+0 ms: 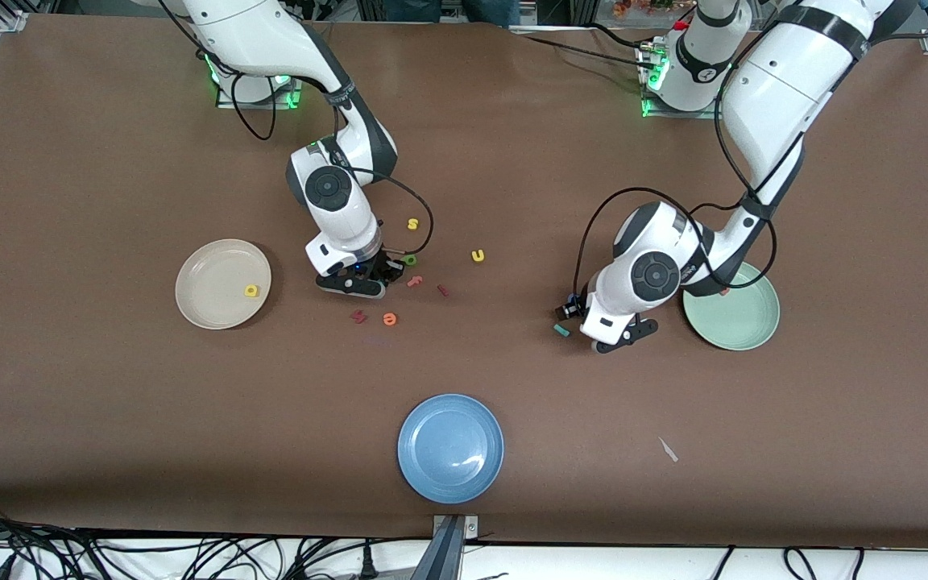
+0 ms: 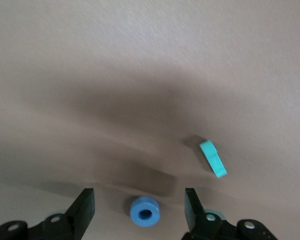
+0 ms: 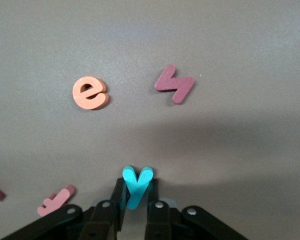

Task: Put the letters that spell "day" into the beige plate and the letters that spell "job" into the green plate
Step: 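Place the cyan y on the cream plate while the left gripper grasps blue ring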

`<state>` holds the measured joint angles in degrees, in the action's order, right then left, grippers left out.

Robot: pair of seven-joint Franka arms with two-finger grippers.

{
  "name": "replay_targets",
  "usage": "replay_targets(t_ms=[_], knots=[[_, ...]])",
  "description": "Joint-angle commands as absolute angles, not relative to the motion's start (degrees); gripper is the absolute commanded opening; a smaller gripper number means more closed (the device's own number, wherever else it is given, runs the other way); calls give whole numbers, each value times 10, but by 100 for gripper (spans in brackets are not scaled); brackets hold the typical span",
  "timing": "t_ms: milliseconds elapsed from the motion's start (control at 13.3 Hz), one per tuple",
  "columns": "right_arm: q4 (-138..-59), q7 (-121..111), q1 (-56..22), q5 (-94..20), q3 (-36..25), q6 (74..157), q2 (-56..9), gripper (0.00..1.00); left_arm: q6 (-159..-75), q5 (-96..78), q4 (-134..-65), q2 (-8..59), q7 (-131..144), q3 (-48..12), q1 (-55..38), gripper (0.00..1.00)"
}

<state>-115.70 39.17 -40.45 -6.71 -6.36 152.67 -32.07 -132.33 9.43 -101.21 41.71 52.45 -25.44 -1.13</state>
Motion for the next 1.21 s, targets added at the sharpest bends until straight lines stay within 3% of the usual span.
replay_targets(t_ms=[0, 302, 603, 980, 1056, 1131], knots=[[-1151, 362, -407, -76, -73, 1495, -309, 5, -1314, 115, -1001, 421, 544, -248, -29, 71], [-1143, 251, -406, -76, -136, 1385, -260, 5, -1310, 115, -1005, 422, 544, -247, -32, 60], [-1146, 64, -406, -76, -228, 1312, -231, 6, -1310, 115, -1008, 422, 543, -242, -33, 58], [-1193, -113, -405, -77, -321, 1314, -208, 8, -1305, 115, -1010, 423, 545, -242, -39, 49], [-1198, -133, -405, -78, -335, 1314, -207, 11, -1303, 115, -1010, 424, 544, -242, -40, 48], [-1201, -139, -404, -82, -340, 1315, -205, 30, -1303, 115, -1010, 427, 544, -242, -40, 45]])
